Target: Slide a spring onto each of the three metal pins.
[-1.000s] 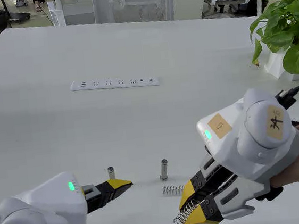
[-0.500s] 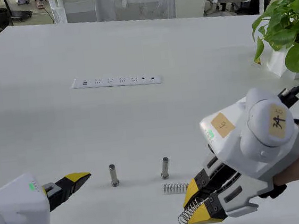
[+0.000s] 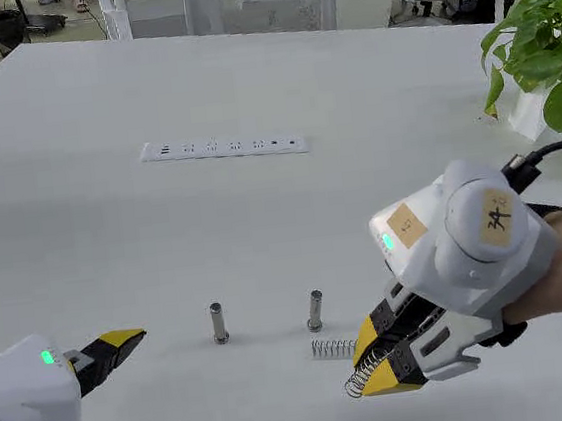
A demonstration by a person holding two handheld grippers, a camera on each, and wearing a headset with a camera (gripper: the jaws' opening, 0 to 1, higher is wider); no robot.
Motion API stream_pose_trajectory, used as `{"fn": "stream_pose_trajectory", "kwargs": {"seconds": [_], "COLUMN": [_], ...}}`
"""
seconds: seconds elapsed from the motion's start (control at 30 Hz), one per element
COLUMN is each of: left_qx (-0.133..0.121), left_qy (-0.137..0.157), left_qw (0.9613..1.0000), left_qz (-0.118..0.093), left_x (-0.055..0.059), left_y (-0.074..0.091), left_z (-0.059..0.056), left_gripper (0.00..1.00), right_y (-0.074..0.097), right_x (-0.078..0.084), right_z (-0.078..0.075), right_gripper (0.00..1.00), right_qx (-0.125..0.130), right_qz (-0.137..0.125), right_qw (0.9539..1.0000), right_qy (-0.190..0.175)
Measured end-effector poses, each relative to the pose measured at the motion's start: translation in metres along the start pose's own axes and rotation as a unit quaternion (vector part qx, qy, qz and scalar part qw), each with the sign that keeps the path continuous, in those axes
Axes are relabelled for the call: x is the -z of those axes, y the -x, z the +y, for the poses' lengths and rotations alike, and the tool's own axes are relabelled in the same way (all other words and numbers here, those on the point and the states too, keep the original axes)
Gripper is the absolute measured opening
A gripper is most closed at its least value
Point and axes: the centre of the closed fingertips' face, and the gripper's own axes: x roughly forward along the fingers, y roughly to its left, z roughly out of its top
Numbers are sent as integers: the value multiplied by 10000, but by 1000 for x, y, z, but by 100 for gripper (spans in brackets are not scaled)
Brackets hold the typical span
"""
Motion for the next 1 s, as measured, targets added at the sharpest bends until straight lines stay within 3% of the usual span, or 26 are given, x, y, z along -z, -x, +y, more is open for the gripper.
{"fn": "stream_pose_trajectory", "kwargs": {"seconds": [0.33,0.8,1.0], "left_qx": [14,76,83], "left_qy": [26,23,48], "left_qw": [10000,10000,9999], "left_qz": [0,53,29], "left_x": [1,3,2], "left_y": [1,0,0], "left_z": [-2,-4,-5], "left_gripper": [99,99,99], "right_y": [3,-2,-5], "right_x": [-18,-54,-66], "right_z": [-40,-84,-97], "right_gripper": [8,8,8], "right_qx": [125,-12,-76], "right_qz": [330,818,1069], "right_qw": [9981,9891,9826], "right_qy": [511,1227,1516]}}
